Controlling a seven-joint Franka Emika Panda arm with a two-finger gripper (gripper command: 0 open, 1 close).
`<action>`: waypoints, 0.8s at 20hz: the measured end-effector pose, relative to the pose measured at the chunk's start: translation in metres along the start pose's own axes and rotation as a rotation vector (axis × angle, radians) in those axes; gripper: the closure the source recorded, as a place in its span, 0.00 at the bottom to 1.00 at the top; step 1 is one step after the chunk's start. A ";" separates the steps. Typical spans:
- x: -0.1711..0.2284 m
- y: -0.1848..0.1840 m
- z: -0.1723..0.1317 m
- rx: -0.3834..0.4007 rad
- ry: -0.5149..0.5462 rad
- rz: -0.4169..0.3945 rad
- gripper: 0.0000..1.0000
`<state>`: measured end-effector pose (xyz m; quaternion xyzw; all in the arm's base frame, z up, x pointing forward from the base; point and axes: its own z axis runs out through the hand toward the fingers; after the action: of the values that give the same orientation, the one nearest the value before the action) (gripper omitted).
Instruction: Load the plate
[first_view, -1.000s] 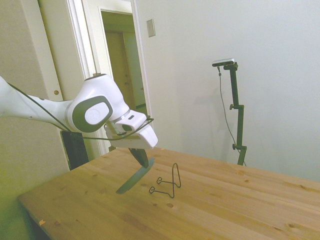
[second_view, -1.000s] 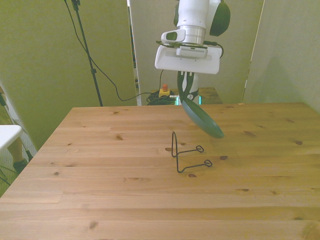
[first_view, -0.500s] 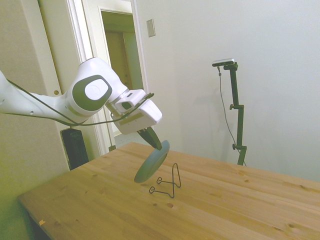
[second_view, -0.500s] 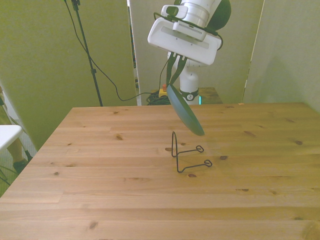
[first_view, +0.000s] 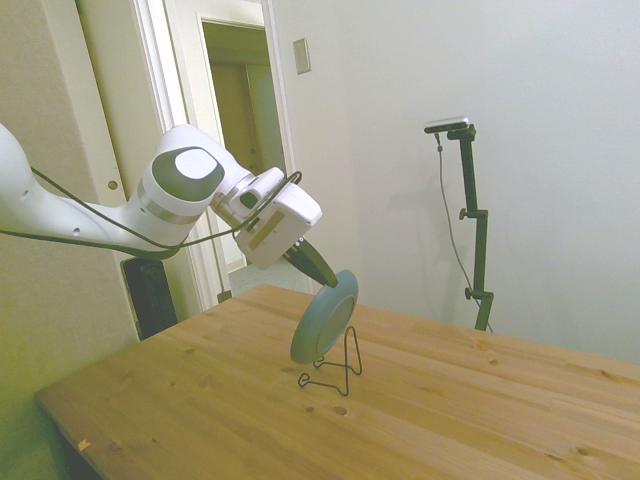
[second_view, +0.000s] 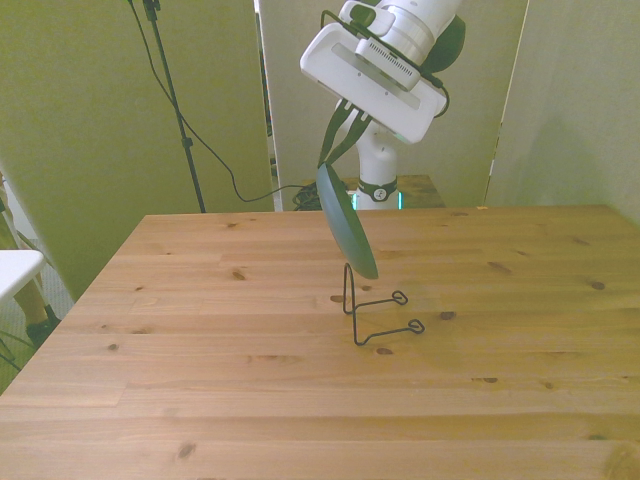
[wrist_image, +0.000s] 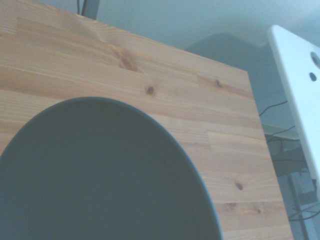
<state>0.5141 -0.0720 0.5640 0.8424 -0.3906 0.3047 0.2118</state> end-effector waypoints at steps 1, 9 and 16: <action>-0.001 -0.003 0.000 -0.011 0.014 -0.004 1.00; -0.021 -0.043 0.006 -0.095 0.117 -0.054 1.00; -0.031 -0.074 -0.006 -0.150 0.176 -0.106 1.00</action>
<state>0.5551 -0.0074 0.5385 0.8135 -0.3473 0.3360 0.3237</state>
